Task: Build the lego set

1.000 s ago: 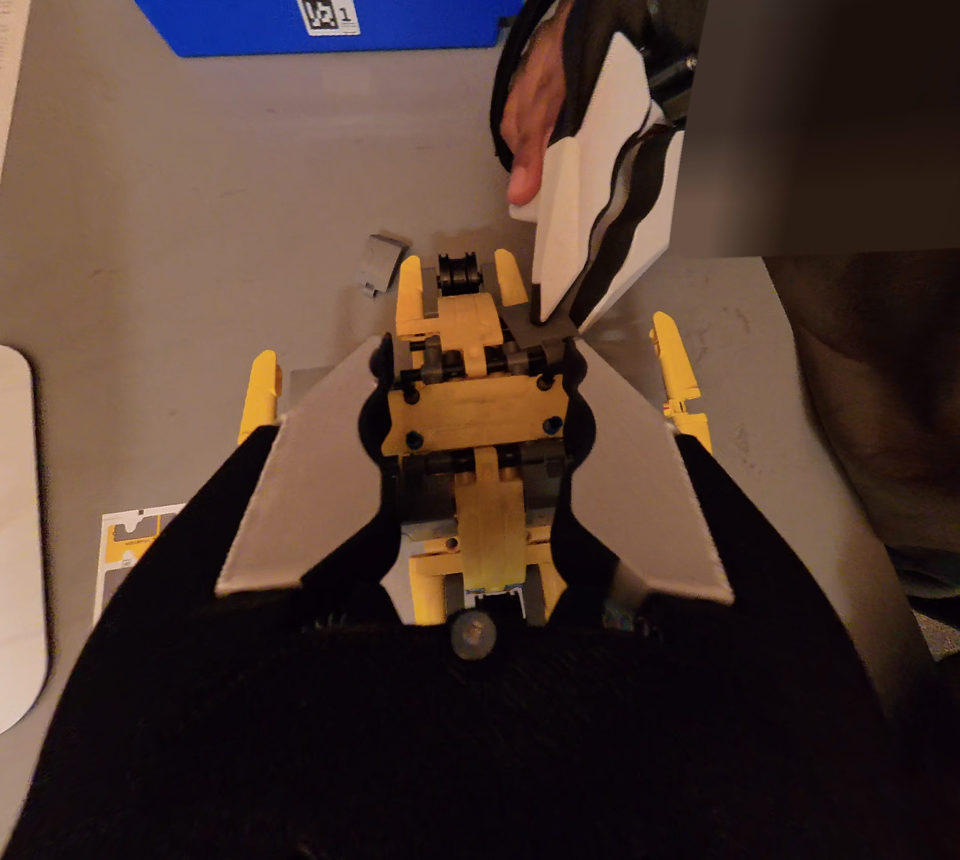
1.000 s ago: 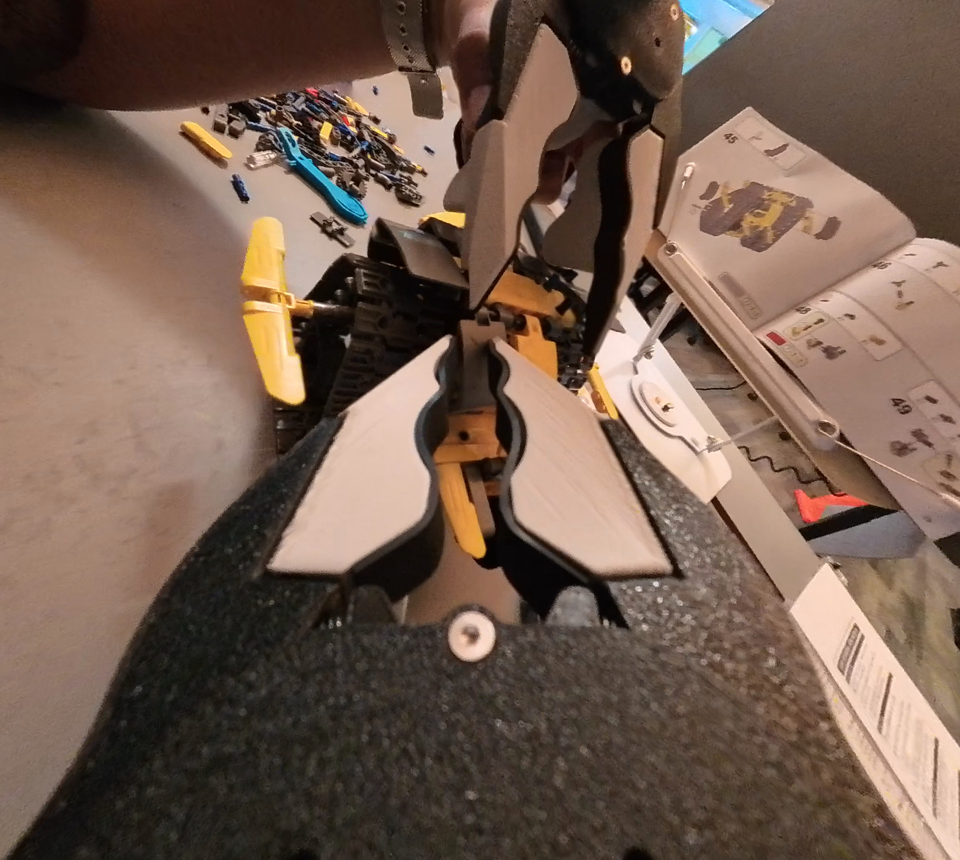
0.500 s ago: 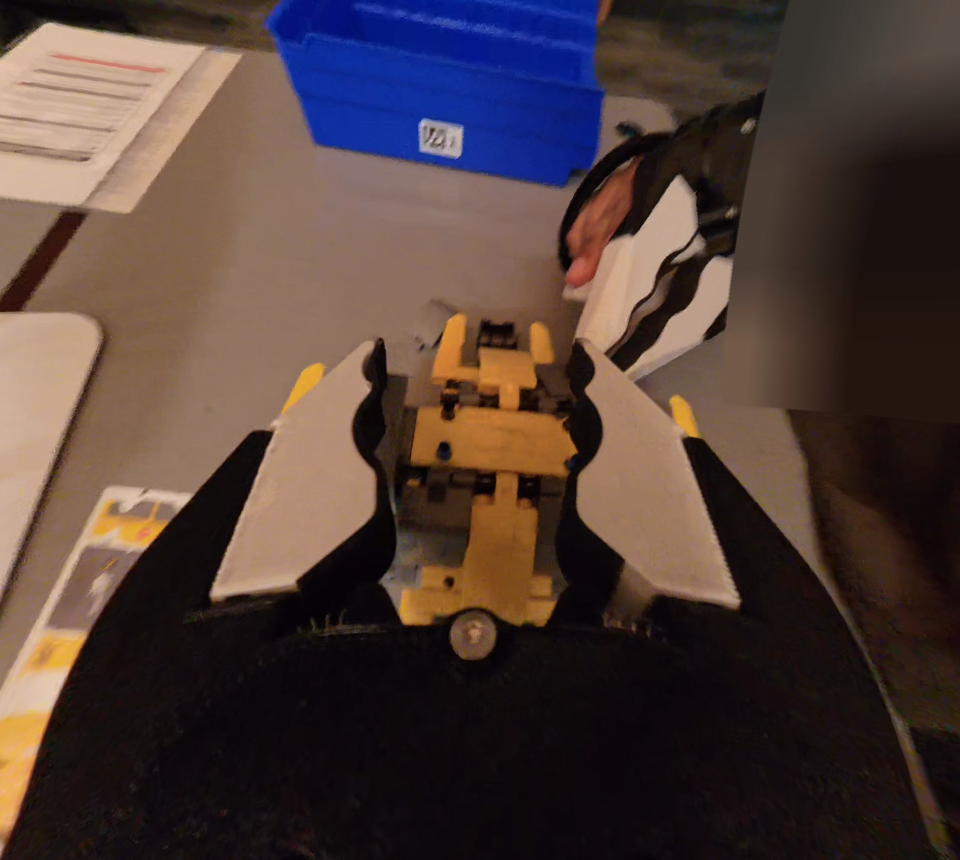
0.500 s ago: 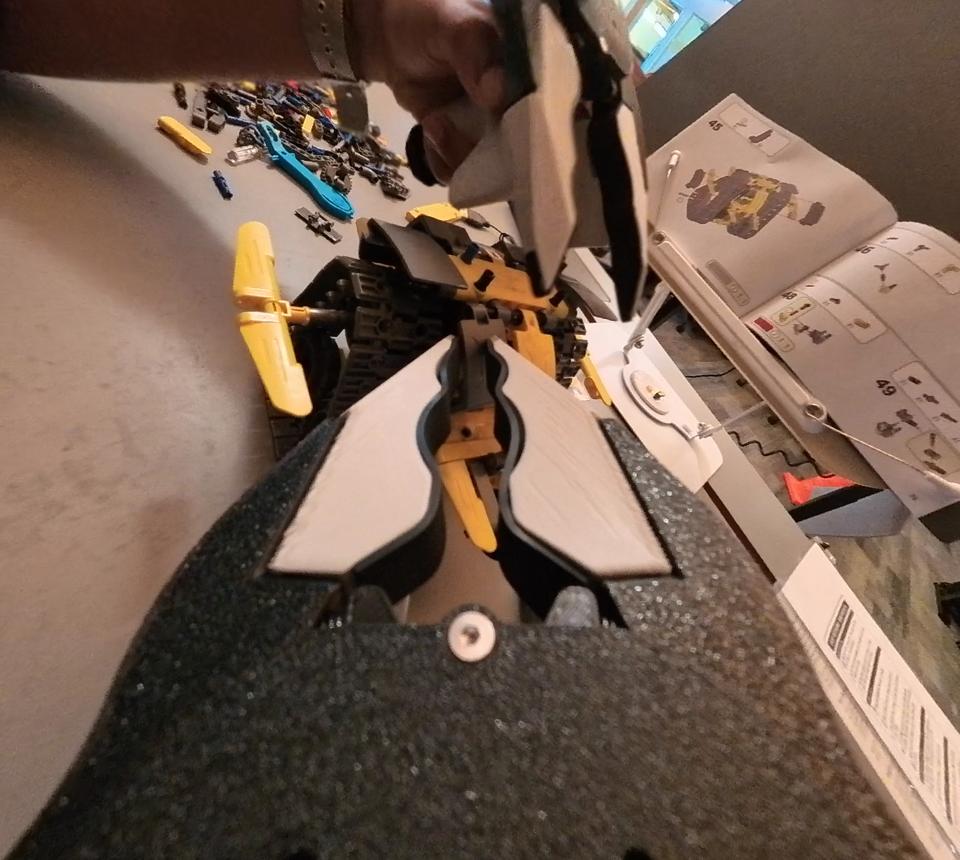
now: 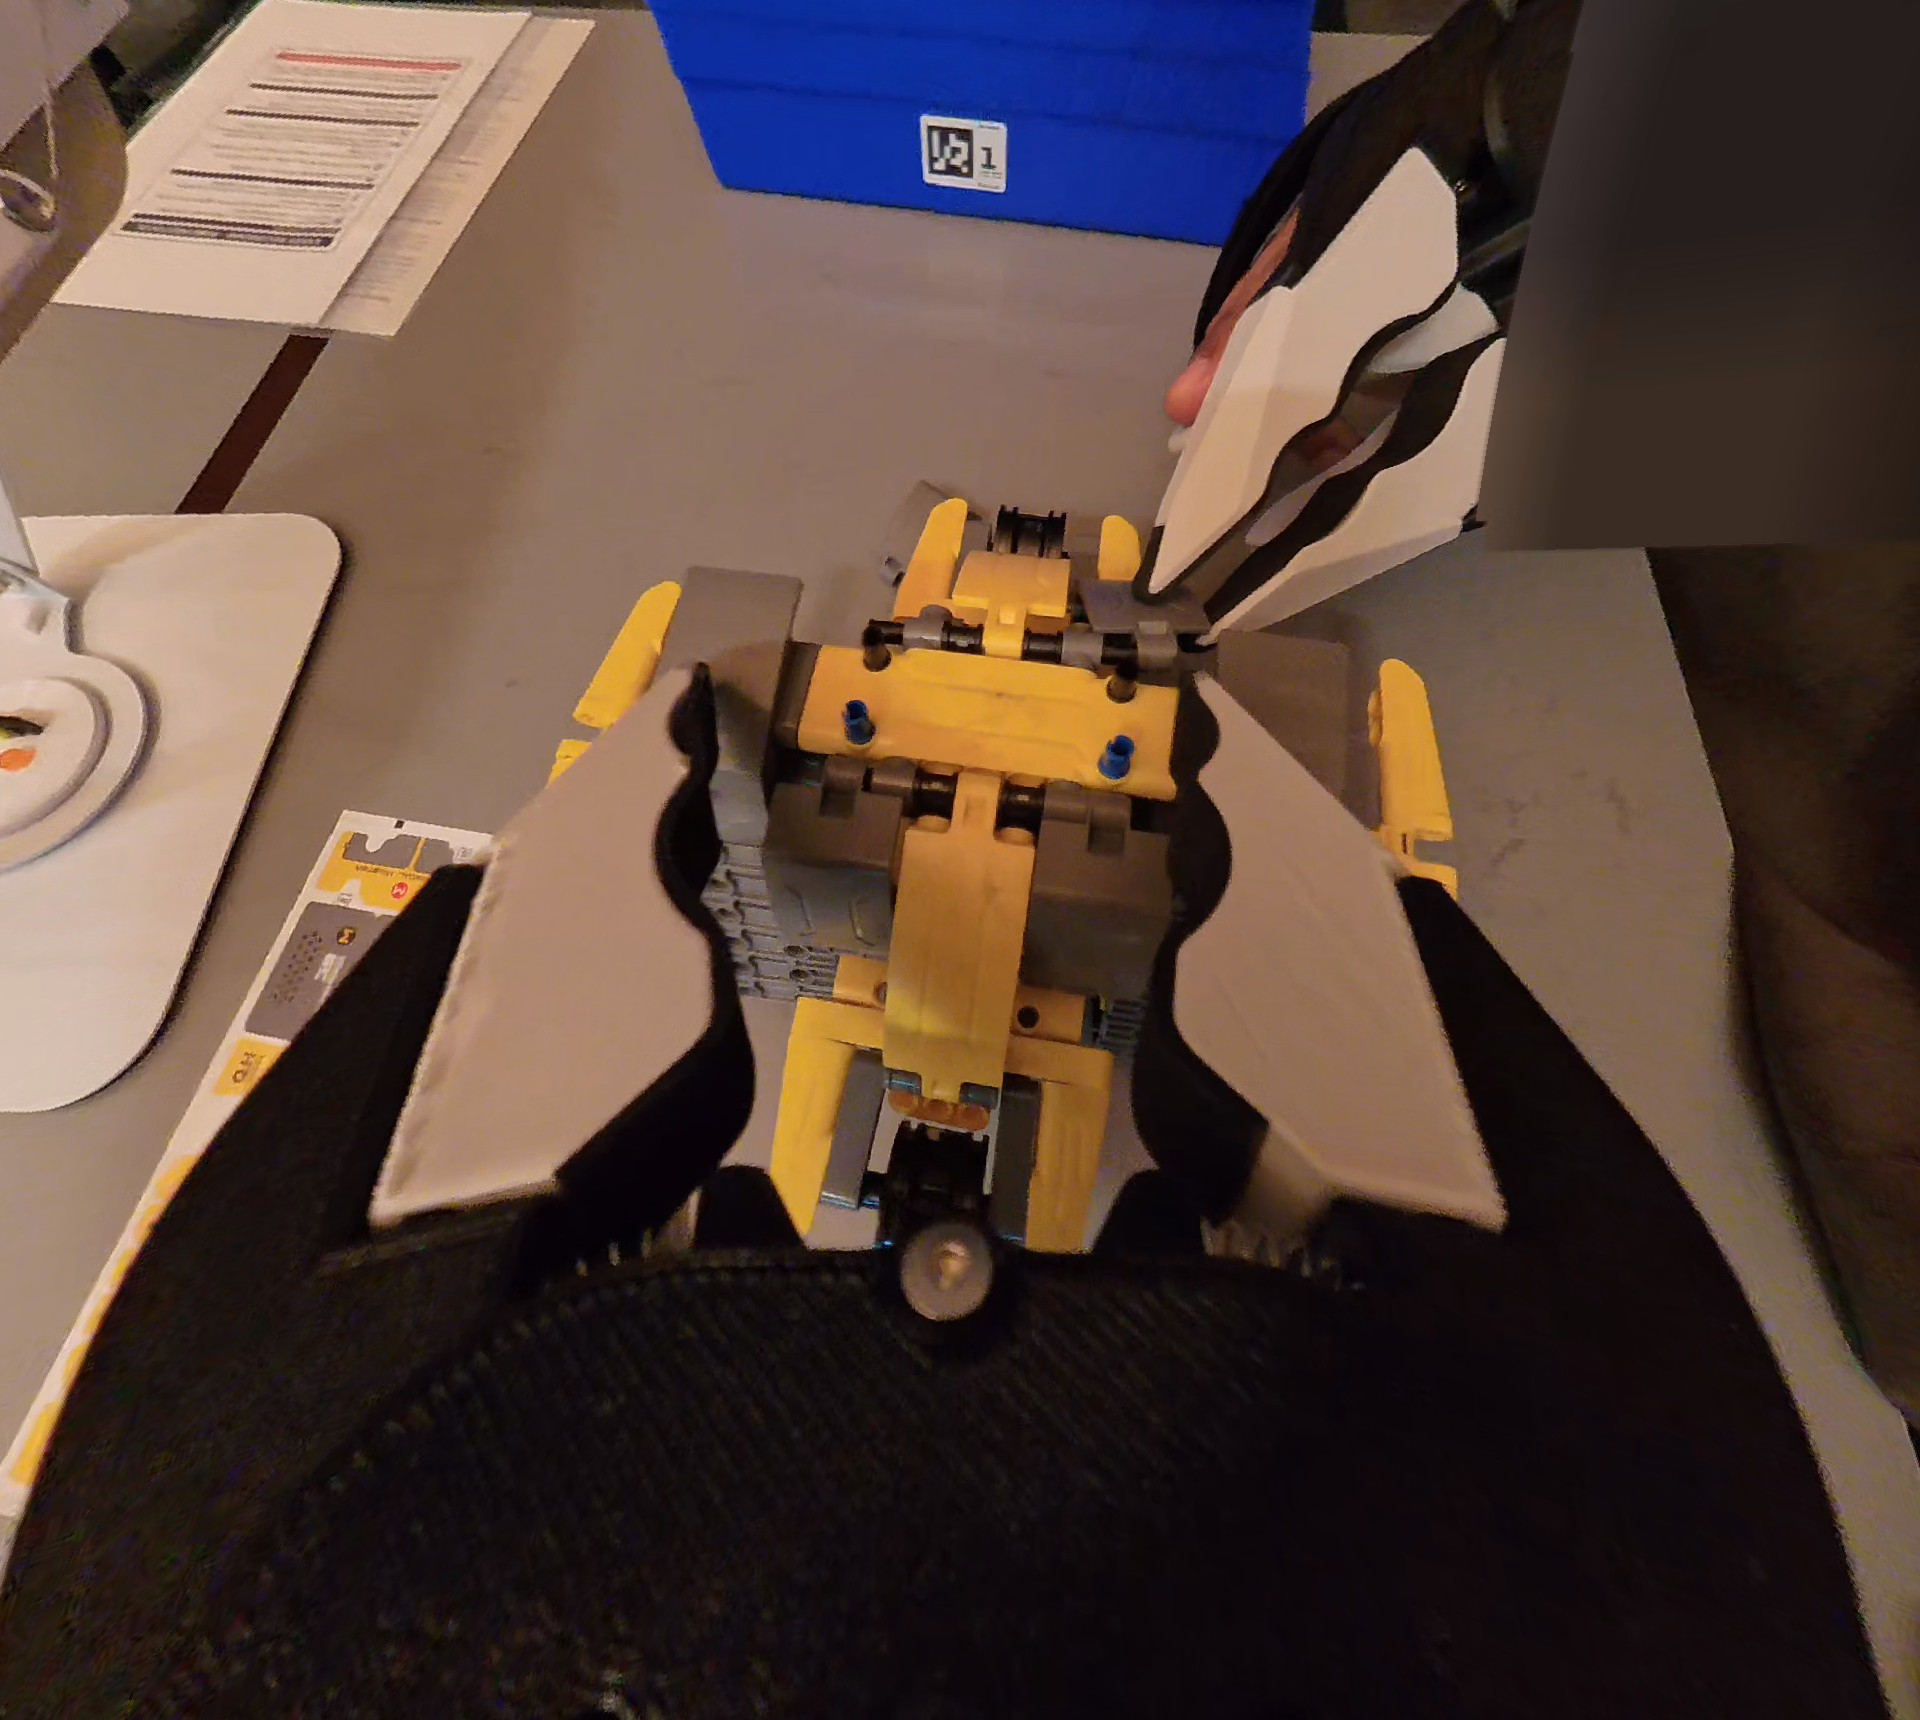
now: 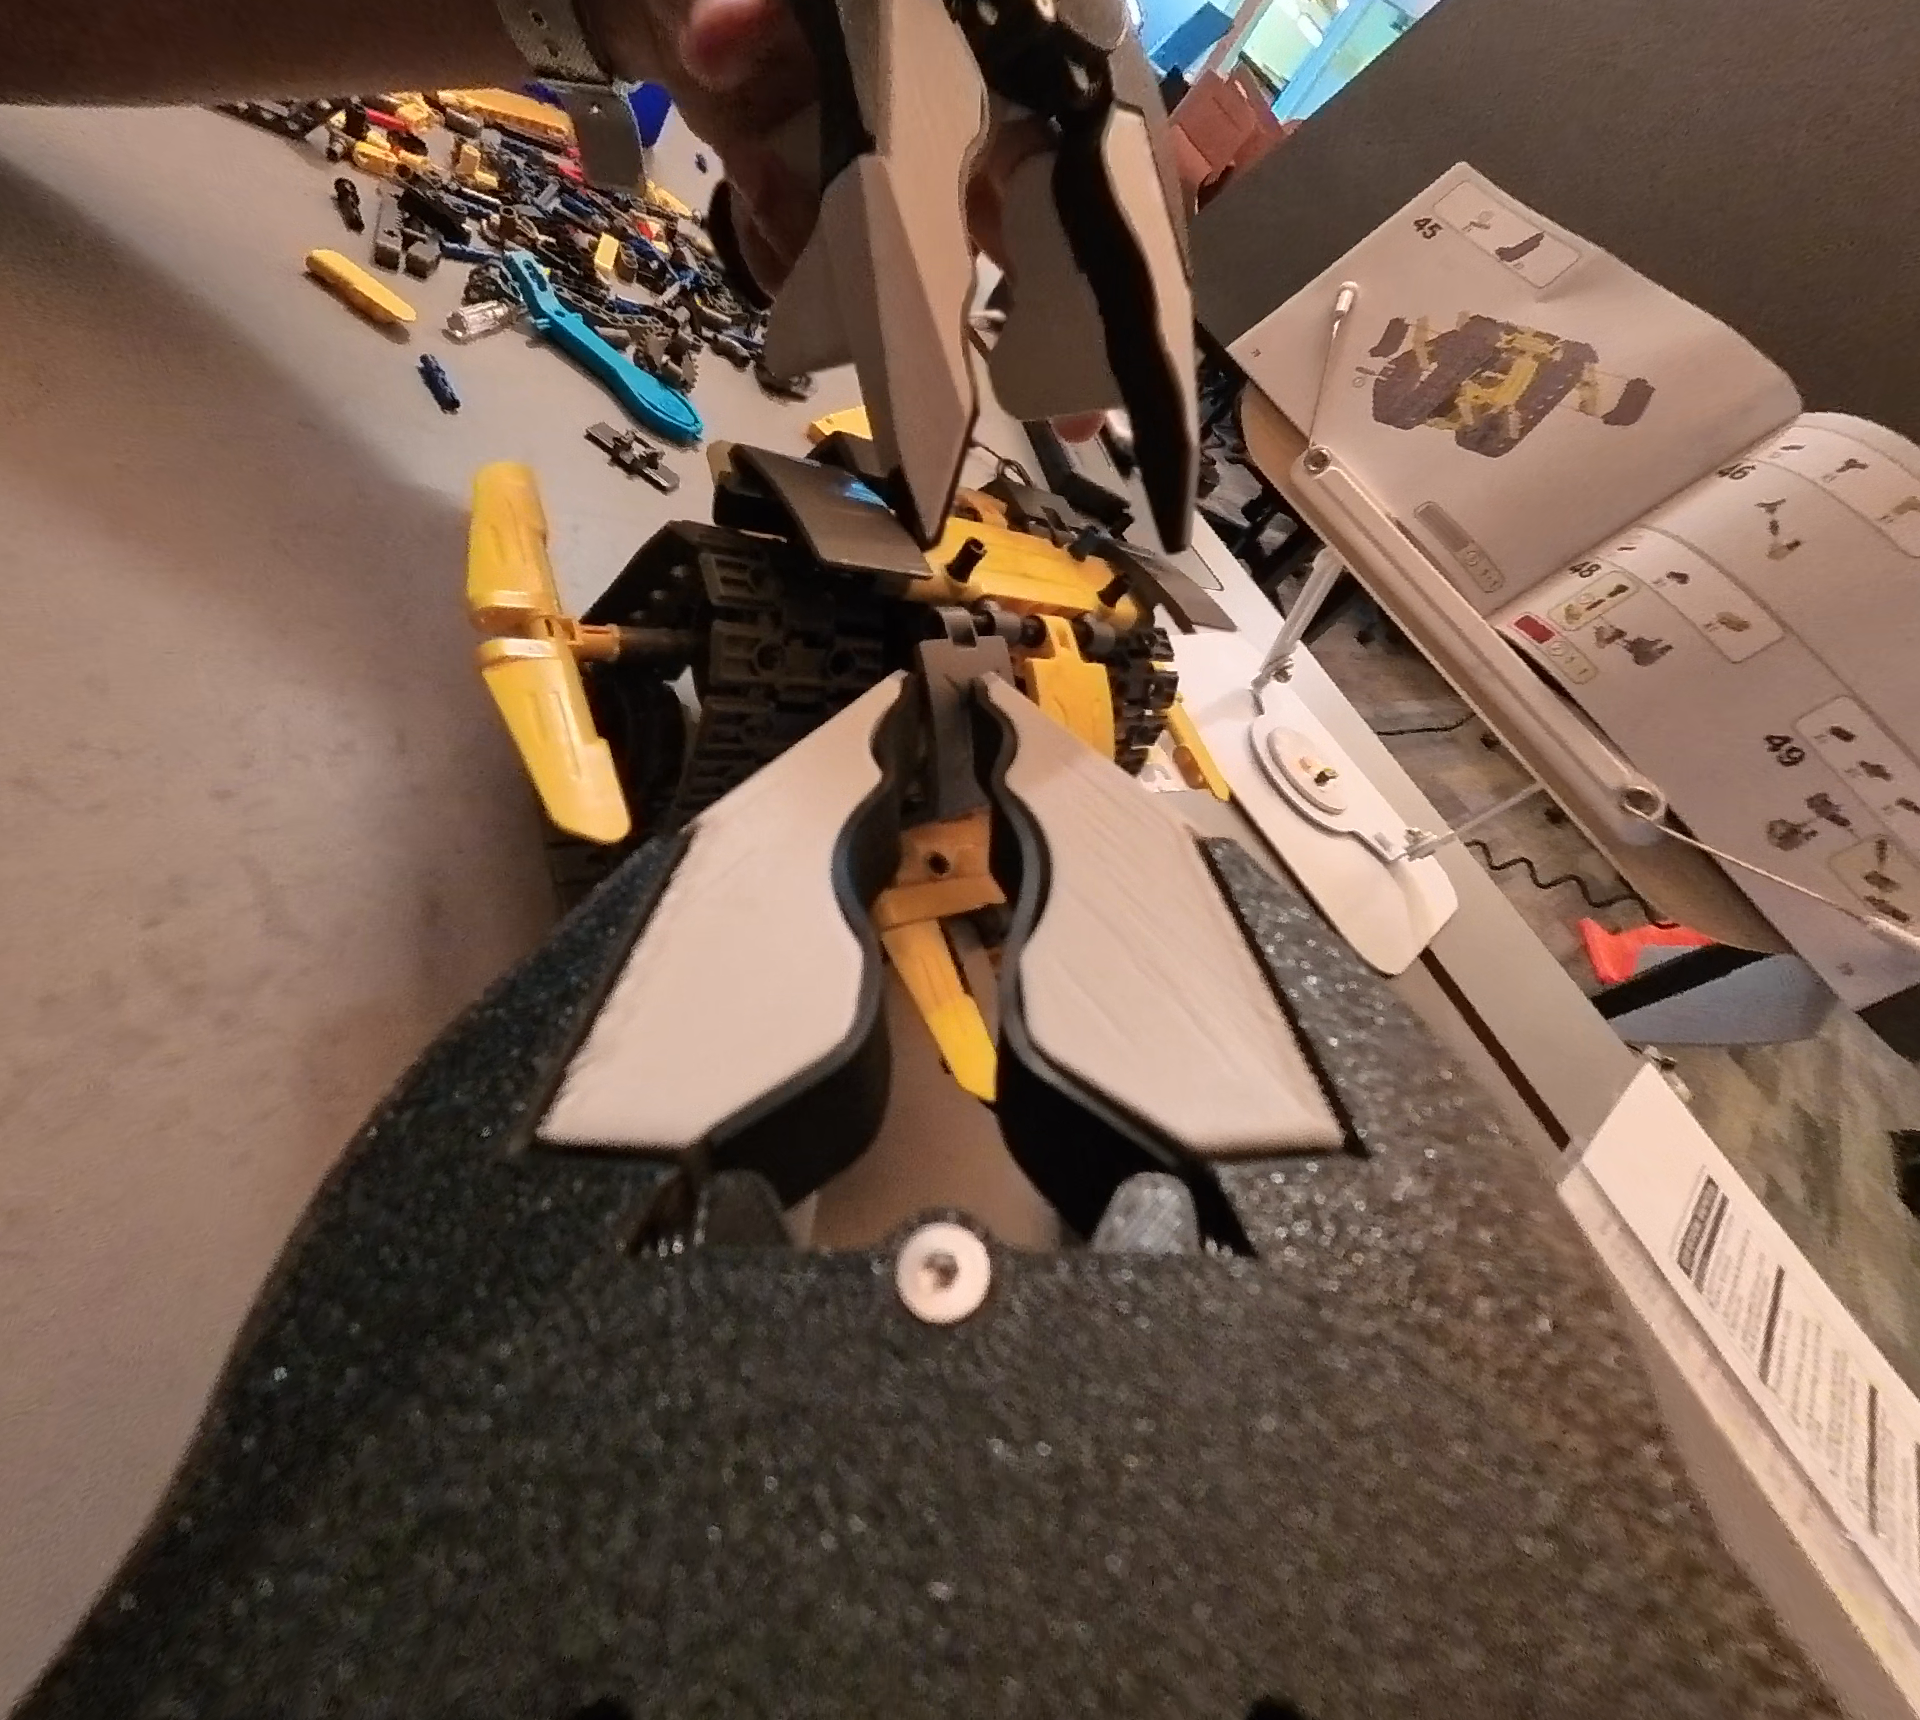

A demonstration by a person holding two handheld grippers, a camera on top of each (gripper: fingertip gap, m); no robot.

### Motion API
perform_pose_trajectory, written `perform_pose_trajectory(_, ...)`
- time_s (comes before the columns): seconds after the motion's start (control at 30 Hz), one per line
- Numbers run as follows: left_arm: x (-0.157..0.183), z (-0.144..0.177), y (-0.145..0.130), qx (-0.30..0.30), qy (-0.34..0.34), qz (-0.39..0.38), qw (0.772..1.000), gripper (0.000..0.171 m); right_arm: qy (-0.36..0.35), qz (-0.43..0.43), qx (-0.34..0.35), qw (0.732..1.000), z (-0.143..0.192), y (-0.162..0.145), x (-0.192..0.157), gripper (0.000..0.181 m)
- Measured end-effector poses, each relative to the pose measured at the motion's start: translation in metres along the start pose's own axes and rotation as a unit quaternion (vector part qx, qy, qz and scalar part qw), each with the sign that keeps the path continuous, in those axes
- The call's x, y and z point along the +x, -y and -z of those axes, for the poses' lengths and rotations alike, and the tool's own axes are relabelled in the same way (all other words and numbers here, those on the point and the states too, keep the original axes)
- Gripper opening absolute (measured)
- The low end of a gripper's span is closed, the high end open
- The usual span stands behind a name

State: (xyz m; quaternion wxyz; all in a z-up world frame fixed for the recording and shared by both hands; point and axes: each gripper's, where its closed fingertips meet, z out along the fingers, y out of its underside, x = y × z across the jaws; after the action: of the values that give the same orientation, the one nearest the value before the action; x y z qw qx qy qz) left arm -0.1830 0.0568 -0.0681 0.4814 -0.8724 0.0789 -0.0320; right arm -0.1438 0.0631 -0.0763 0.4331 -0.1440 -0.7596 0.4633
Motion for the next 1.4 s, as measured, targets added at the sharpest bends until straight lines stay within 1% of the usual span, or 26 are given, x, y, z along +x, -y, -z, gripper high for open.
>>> perform_pose_trajectory(0.03,-0.002,-0.001,-0.002,-0.006,0.002,0.003,1.0,0.092,0.003,-0.006,0.003,1.0,0.0,0.0,0.0,0.008)
perform_pose_trajectory(0.07,-0.003,-0.002,-0.004,-0.011,-0.003,0.007,1.0,0.094,0.007,-0.013,0.005,1.0,0.0,0.0,0.0,0.008)
perform_pose_trajectory(0.27,-0.004,-0.002,-0.005,-0.007,-0.004,0.003,1.0,0.094,0.043,-0.067,0.026,0.996,0.001,0.002,-0.002,0.011)
perform_pose_trajectory(0.37,-0.005,-0.002,-0.006,-0.011,0.003,-0.006,1.0,0.093,0.059,-0.098,0.042,0.993,0.003,0.006,-0.001,0.018)
perform_pose_trajectory(0.47,-0.005,-0.002,-0.006,-0.011,0.006,-0.007,1.0,0.092,0.057,-0.112,0.043,0.991,0.004,0.005,0.004,0.019)
perform_pose_trajectory(0.53,-0.005,-0.002,-0.006,-0.01,0.008,-0.009,1.0,0.091,0.049,-0.11,0.04,0.992,0.004,0.006,0.011,0.027)
perform_pose_trajectory(0.6,-0.005,-0.002,-0.005,-0.011,0.009,-0.011,1.0,0.09,0.055,-0.108,0.033,0.992,0.002,0.008,0.017,0.042)
perform_pose_trajectory(0.7,-0.004,-0.002,-0.004,-0.012,0.01,-0.016,1.0,0.087,0.109,-0.133,0.003,0.985,-0.005,0.008,0.019,0.058)
perform_pose_trajectory(0.8,-0.002,-0.002,-0.003,-0.009,0.008,-0.022,1.0,0.081,0.184,-0.168,-0.031,0.968,-0.013,0.003,0.016,0.07)
perform_pose_trajectory(0.9,-0.001,-0.002,-0.003,-0.009,0.008,-0.024,1.0,0.079,0.259,-0.169,-0.049,0.95,-0.017,-0.001,0.01,0.072)
perform_pose_trajectory(1.0,-0.001,-0.002,-0.003,-0.009,0.007,-0.028,1.0,0.079,0.302,-0.159,-0.046,0.939,-0.021,-0.001,0.01,0.07)
perform_pose_trajectory(1.03,-0.001,-0.002,-0.003,-0.008,0.005,-0.029,1.0,0.078,0.311,-0.154,-0.045,0.937,-0.022,-0.001,0.011,0.068)
perform_pose_trajectory(1.1,-0.001,-0.002,-0.003,-0.007,0.003,-0.03,1.0,0.078,0.322,-0.144,-0.045,0.935,-0.023,-0.002,0.014,0.072)
perform_pose_trajectory(1.27,-0.001,-0.003,-0.002,-0.005,0.0,-0.034,0.999,0.078,0.342,-0.122,-0.053,0.93,-0.025,-0.005,0.012,0.076)
perform_pose_trajectory(1.4,0.0,-0.003,-0.002,-0.004,-0.001,-0.036,0.999,0.078,0.355,-0.114,-0.052,0.926,-0.026,-0.004,0.009,0.072)
